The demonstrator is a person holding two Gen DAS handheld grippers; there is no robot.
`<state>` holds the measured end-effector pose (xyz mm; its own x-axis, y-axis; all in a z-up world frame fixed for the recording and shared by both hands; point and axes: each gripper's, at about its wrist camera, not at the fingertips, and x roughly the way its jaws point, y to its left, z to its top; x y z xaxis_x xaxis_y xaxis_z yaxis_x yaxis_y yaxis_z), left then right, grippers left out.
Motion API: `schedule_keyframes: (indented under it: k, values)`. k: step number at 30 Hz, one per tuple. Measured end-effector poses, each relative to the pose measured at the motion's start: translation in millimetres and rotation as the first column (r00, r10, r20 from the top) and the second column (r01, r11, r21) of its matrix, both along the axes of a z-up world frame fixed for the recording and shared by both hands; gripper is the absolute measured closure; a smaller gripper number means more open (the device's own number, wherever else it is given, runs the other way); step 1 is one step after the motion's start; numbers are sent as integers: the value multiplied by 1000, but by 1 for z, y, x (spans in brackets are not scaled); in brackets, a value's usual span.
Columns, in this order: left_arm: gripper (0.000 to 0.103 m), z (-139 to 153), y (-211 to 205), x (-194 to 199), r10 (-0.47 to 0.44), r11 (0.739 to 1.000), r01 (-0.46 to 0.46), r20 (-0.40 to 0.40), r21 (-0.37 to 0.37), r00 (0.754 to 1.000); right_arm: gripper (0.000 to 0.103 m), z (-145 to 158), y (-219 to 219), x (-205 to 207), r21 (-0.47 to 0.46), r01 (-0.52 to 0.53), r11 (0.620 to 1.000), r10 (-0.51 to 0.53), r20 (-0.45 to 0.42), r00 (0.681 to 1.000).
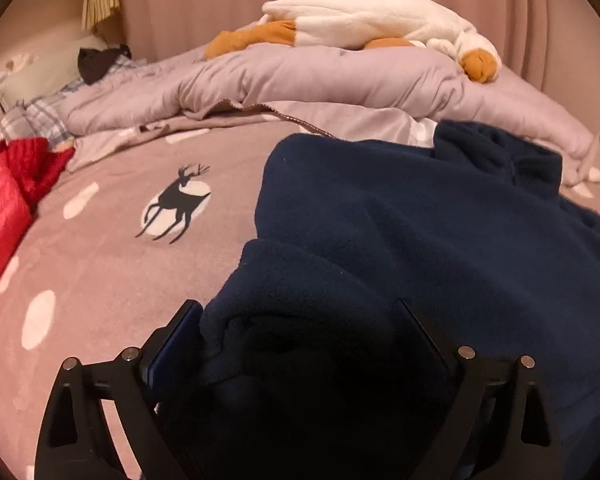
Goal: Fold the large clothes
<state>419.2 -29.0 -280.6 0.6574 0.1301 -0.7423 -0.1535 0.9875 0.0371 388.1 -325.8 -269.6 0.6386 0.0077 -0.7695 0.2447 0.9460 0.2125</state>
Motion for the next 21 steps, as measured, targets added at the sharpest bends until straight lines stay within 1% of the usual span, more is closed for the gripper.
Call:
schedule_keyframes:
  k: [1, 3, 4, 5, 7, 8, 10, 11, 12, 14, 16, 18, 19, 20, 21]
  values:
    - [8, -1, 4, 0, 0, 1000, 0, 1, -28, 1000, 16, 0, 0, -1, 5, 1, 1000, -1, 6, 1000]
    - [6, -5, 16, 1, 2, 994, -2, -6, -113, 1000, 15, -2, 3, -1, -9, -2, 1000, 2, 2, 1000]
    - [2, -7, 22, 2, 6, 988, -8, -15, -155, 1000, 14, -2, 4, 0, -10, -3, 1000, 3, 2, 1000]
    - [0, -11, 30, 4, 13, 977, -19, -30, -214, 999, 13, -2, 5, 0, -9, -5, 1000, 5, 1, 1000]
    - [0, -14, 39, 4, 17, 951, -27, -35, -308, 999, 13, -3, 4, 1, -4, -6, 1000, 6, 5, 1000]
    - [0, -12, 41, 1, 21, 947, -28, -26, -321, 999, 13, -2, 2, 2, 2, -6, 1000, 6, 6, 1000]
    - [0, -3, 40, -8, 41, 948, -52, -40, -314, 998, 15, 4, -2, -1, 7, 4, 1000, -4, -3, 1000]
    - [0, 4, 41, -18, 47, 943, -57, -38, -328, 998, 15, 14, -6, -14, 4, 21, 1000, -21, -8, 1000]
    - [0, 11, 45, -28, 45, 931, -49, -19, -362, 999, 15, 22, -7, -24, 17, 21, 1000, -21, 13, 1000]
    - [0, 31, 57, -53, 63, 892, -39, 37, -451, 997, 14, 46, -11, -51, 42, 10, 999, -14, 82, 997]
    - [0, 53, 70, -75, 97, 874, -55, 64, -483, 993, 14, 63, -13, -73, 22, 21, 1000, -23, 108, 994]
    - [0, 72, 86, -103, 139, 860, -63, 113, -507, 984, 12, 84, -17, -107, 10, 67, 998, -68, 184, 981]
    - [0, 79, 94, -119, 168, 851, -76, 132, -520, 977, 7, 91, -20, -126, 26, 95, 995, -99, 220, 970]
    - [0, 82, 102, -133, 197, 838, -92, 141, -538, 970, 2, 93, -22, -136, 43, 110, 993, -117, 234, 965]
    - [0, 82, 109, -145, 216, 825, -102, 142, -556, 966, 2, 95, -24, -153, 80, 130, 988, -145, 244, 959]
